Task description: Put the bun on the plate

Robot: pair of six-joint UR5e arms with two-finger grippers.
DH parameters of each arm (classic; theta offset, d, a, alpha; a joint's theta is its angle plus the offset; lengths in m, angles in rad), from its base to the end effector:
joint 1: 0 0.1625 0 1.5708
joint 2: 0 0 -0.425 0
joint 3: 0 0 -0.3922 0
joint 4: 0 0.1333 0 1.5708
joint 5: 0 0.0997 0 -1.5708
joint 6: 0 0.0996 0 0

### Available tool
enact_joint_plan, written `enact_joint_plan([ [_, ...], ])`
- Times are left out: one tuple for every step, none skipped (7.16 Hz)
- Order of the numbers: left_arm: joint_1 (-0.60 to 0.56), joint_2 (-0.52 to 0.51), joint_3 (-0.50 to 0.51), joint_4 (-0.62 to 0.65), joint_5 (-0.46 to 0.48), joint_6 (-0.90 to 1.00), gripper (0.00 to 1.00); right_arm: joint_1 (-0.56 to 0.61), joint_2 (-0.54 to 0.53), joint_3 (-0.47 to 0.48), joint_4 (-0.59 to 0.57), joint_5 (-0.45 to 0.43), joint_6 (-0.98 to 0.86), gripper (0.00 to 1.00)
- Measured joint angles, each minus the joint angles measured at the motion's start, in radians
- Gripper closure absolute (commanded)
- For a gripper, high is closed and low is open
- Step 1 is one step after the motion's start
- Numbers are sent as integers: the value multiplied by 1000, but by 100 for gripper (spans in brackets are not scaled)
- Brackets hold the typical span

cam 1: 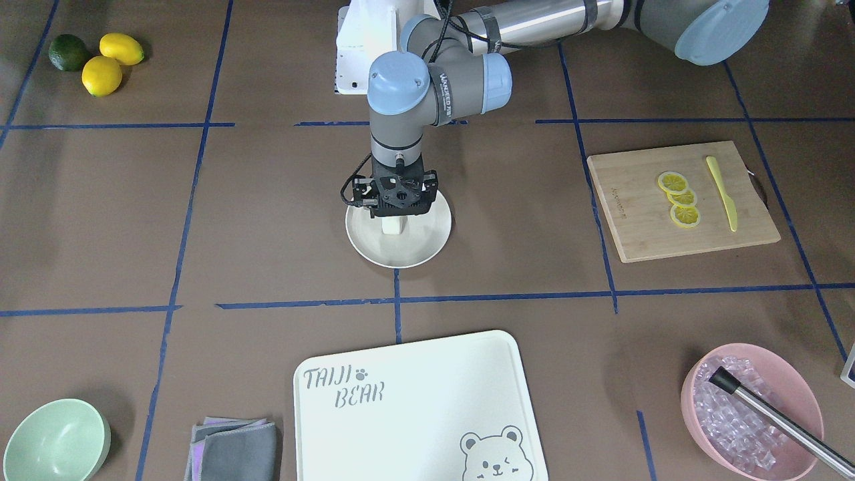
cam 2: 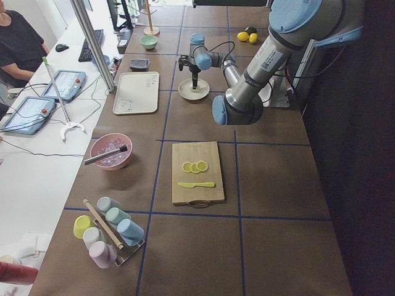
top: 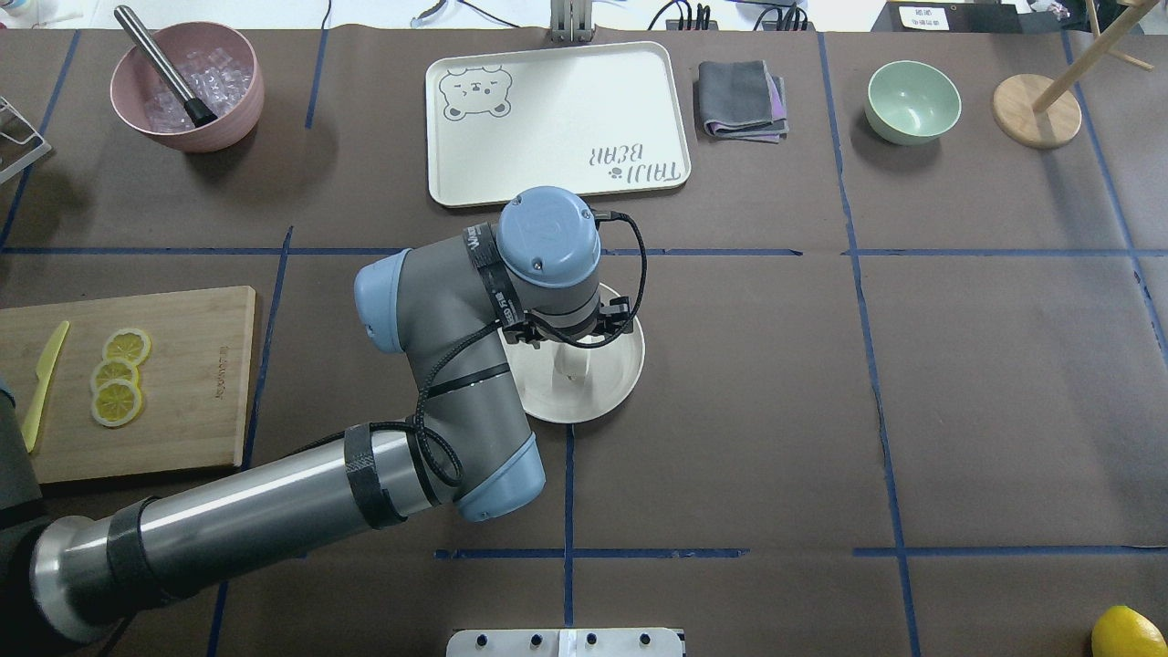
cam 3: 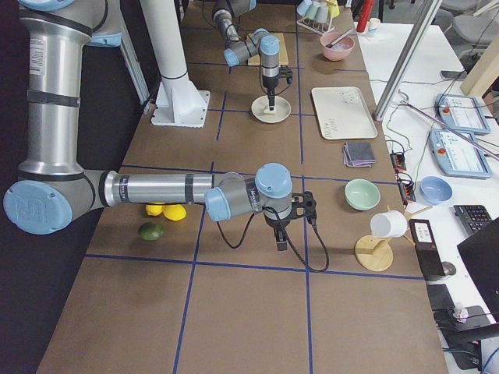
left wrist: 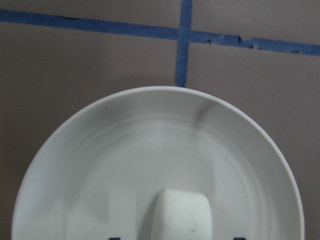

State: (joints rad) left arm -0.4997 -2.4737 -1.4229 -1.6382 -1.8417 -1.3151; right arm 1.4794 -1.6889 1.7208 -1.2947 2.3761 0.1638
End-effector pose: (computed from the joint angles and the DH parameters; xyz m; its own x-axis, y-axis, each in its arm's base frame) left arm 0.6138 -0.4566 0.1492 0.6511 -0.0778 -0.7550 0.1291 0.9916 0.0092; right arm 0.0194 -0.4616 0.6076 0.6753 -0.1224 0.7273 -0.0234 0.9821 0.1870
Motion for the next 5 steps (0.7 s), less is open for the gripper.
enact_joint_plan([
  [-34,13,-57,73,-27,34,0,5,0,-1,0,4,-2,0],
  [-76,49,-150,174,-63,102,0,15,0,-2,-2,17,-13,0],
  [-122,121,-260,251,-92,190,0,29,2,-2,-17,33,-29,0],
  [-177,205,-348,286,-131,288,0,44,6,2,-48,44,-42,0],
  [-240,275,-400,299,-181,388,0,56,8,5,-82,49,-66,0],
])
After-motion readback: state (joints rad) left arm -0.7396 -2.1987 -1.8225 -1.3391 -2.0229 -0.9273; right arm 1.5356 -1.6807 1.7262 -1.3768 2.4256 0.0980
